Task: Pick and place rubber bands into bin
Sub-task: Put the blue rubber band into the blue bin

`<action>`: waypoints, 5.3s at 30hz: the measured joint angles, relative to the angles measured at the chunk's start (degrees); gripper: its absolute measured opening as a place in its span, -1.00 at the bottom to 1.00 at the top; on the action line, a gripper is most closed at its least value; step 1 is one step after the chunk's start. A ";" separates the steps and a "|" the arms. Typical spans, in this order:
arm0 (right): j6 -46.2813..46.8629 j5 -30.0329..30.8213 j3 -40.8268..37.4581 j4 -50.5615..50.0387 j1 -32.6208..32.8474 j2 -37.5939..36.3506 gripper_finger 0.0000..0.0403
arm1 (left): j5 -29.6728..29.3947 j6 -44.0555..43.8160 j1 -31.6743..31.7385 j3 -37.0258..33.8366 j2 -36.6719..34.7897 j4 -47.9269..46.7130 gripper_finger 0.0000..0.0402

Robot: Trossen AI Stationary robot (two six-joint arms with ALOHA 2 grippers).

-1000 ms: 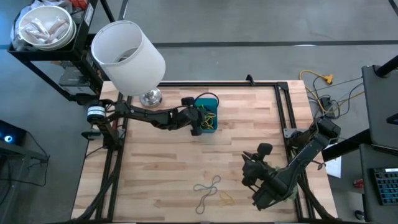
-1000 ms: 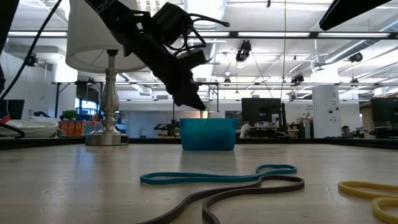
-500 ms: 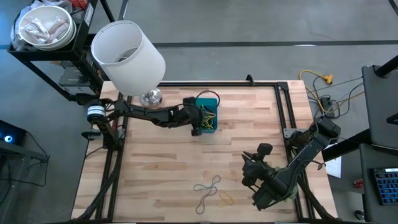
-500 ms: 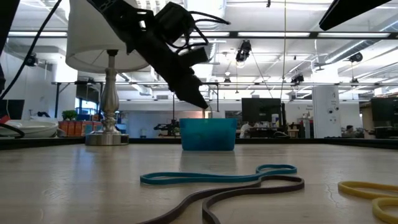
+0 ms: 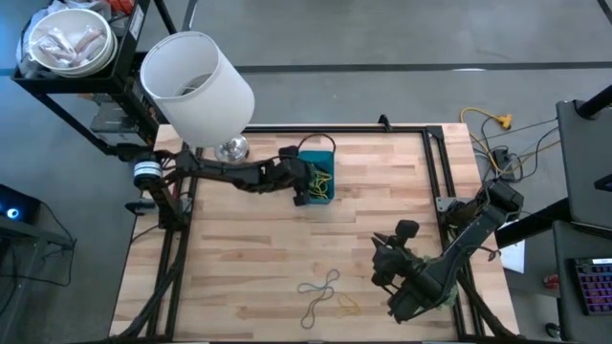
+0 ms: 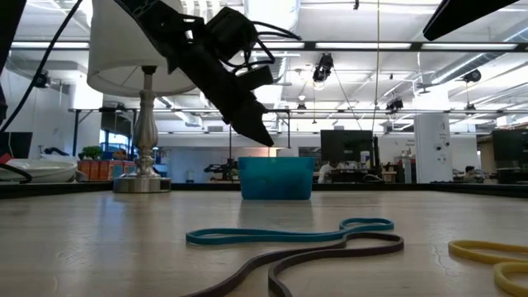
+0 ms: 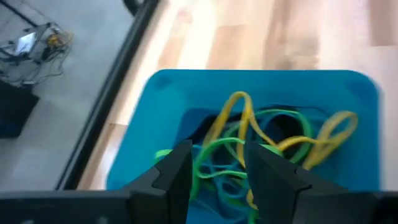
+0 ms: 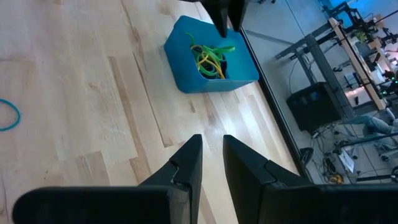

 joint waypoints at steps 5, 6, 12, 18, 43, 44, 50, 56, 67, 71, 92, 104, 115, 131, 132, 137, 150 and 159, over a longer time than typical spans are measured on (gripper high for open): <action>0.37 0.02 -0.30 2.45 -0.02 0.00 -0.71 | 3.47 -0.01 -1.84 -0.29 -1.35 -4.99 -0.35; -0.31 0.04 -0.52 3.62 -0.02 0.00 -0.71 | 4.10 -0.03 -2.52 -0.33 -1.67 -6.49 -0.35; -10.06 0.03 -2.31 12.74 -0.07 0.02 -0.71 | 4.12 -1.78 -8.72 -1.20 -6.08 -15.42 -0.35; -20.28 -0.10 -3.77 24.00 -1.38 0.00 -0.71 | 1.57 -5.12 -18.91 -4.92 -13.59 -17.05 -0.35; -48.52 -33.87 -10.65 56.74 -14.49 7.36 -0.71 | -0.29 -12.04 -46.85 -20.26 -23.08 -4.03 -0.35; -48.56 -33.96 -10.72 57.21 -14.85 7.92 -0.71 | -0.29 -12.03 -46.85 -20.28 -23.07 -4.13 -0.35; -48.38 -38.10 -12.37 58.83 -16.62 9.31 -0.71 | -0.29 -12.02 -46.83 -20.55 -23.05 -4.13 -0.35; -48.73 -41.92 -13.46 63.13 -18.11 10.51 -0.71 | -0.29 -12.02 -46.79 -21.12 -23.01 -4.12 -0.35; -47.23 -44.86 -14.42 65.22 -20.48 11.32 -0.71 | -0.27 -12.02 -46.81 -21.36 -23.01 -3.80 -0.35; -45.14 -48.67 -14.97 66.09 -21.12 11.21 -0.71 | -0.29 -12.02 -46.81 -21.40 -23.01 -3.64 -0.35; -43.72 -54.08 -16.28 66.70 -21.29 11.30 -0.96 | -0.27 -11.98 -46.85 -21.94 -23.01 -2.42 -0.35; -55.92 -46.87 -11.98 65.16 -18.31 8.78 -0.96 | -0.27 -11.98 -46.85 -21.94 -23.01 -2.50 -0.35; -65.12 -25.21 -6.59 60.74 -14.04 8.39 -0.96 | -0.27 -11.98 -46.78 -21.94 -23.01 -2.51 -0.35; -72.60 6.02 -5.57 61.12 -13.09 8.31 -0.96 | -0.27 -11.98 -46.81 -21.94 -23.01 -2.45 -0.35; -73.16 7.29 -5.57 61.15 -13.13 8.31 -0.96 | -0.27 -11.99 -46.81 -21.94 -23.01 -2.45 -0.35; -76.36 14.62 -5.55 61.34 -14.30 8.28 -0.96 | -0.27 -11.98 -46.81 -21.94 -23.01 -2.45 -0.35; -83.69 19.54 -1.47 61.35 -21.64 8.24 -0.96 | -0.27 -11.98 -46.82 -22.42 -23.01 -2.45 -0.35; -89.89 19.41 3.03 61.23 -28.50 8.24 -0.96 | -0.27 -11.98 -46.85 -22.58 -23.01 -2.45 -0.35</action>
